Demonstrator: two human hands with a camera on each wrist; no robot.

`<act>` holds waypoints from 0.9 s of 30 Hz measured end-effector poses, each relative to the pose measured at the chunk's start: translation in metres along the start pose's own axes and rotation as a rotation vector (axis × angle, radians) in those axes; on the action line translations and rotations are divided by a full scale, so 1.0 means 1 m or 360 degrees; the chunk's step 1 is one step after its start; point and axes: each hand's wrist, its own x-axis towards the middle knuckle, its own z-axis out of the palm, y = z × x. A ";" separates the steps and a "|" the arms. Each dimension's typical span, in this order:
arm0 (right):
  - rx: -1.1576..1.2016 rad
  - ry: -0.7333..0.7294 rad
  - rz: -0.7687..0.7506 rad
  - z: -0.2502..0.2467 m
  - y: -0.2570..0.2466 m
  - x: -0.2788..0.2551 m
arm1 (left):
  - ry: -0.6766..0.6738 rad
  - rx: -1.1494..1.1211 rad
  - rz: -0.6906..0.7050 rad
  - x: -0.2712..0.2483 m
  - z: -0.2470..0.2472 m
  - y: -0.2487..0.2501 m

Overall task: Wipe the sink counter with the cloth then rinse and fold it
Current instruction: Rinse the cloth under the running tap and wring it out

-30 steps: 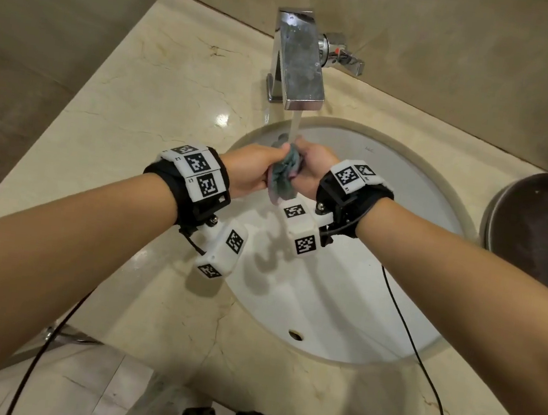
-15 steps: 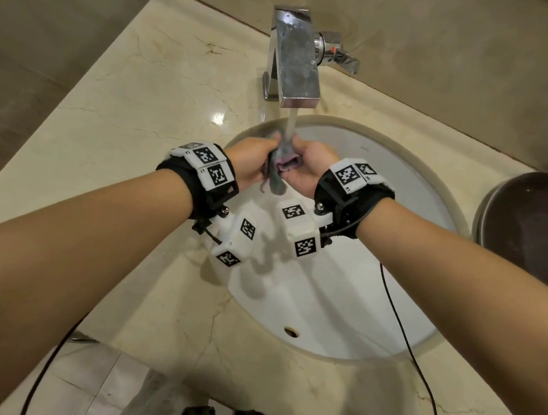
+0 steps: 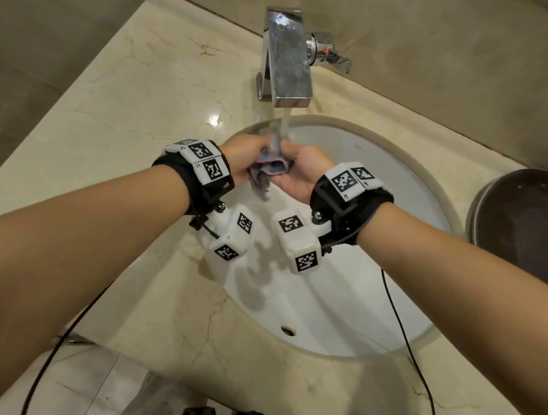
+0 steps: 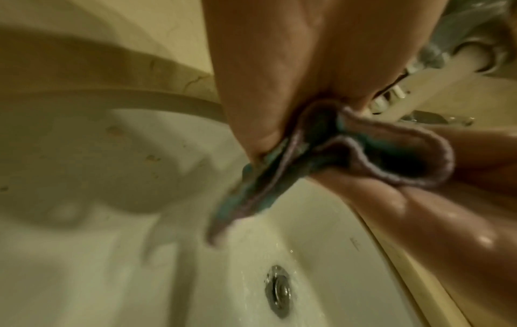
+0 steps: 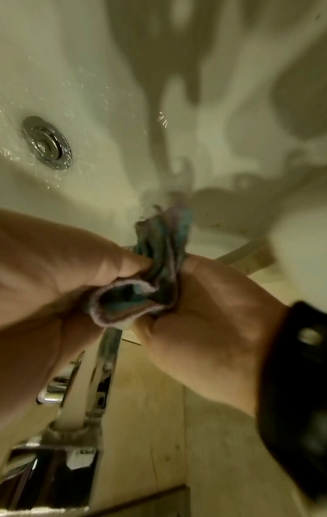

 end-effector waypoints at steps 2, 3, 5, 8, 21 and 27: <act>0.0054 -0.0012 -0.0010 -0.002 -0.003 -0.001 | -0.0019 0.0011 -0.0005 0.001 0.004 -0.001; 0.0067 0.0017 -0.0025 -0.003 -0.006 -0.001 | -0.0072 0.0013 -0.0024 -0.001 0.008 -0.002; 0.0043 0.0157 -0.0037 -0.005 -0.012 0.002 | -0.0224 -0.0025 -0.0062 -0.009 0.020 -0.004; -0.0057 0.0380 -0.0036 -0.006 -0.014 0.007 | -0.0287 -0.0130 -0.0045 -0.015 0.029 -0.004; -0.0157 0.0376 -0.0003 -0.008 -0.011 0.007 | -0.0303 -0.0198 -0.0049 -0.013 0.021 -0.008; -0.0059 0.0147 -0.0035 -0.008 -0.001 -0.011 | 0.0024 -0.0201 -0.0002 0.000 0.017 0.001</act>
